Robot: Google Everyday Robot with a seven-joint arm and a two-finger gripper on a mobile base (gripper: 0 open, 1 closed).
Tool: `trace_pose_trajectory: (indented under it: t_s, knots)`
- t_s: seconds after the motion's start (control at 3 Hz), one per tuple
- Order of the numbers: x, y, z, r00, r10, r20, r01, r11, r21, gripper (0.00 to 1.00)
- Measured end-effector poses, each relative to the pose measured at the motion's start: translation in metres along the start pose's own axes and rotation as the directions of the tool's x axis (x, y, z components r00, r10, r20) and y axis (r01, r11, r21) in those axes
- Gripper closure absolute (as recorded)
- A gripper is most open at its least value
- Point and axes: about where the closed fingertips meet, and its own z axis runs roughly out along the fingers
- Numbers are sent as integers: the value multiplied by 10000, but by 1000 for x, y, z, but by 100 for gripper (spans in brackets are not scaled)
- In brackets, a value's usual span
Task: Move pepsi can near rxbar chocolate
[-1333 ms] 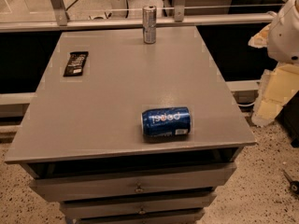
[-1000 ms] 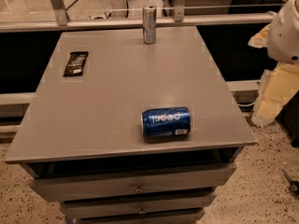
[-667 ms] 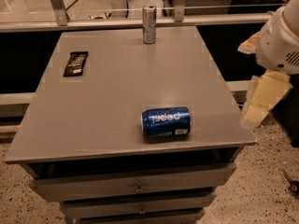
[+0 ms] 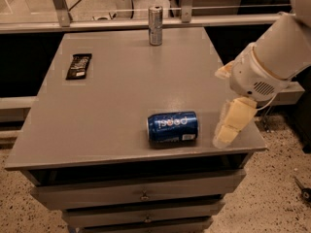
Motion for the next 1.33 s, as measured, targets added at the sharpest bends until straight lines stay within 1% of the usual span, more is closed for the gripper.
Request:
trace_pose_trajectory:
  t_s: [0.33, 0.67, 1.0, 1.33]
  knots:
    - [-17, 10, 31, 9982, -11, 592, 34, 9992, -397, 0]
    - [-30, 21, 61, 9950, -1, 1004, 57, 9984, -555, 0]
    - [-39, 29, 82, 9924, 63, 1228, 0, 9987, -512, 18]
    - [-43, 29, 87, 9911, 162, 1319, -122, 9994, -315, 41]
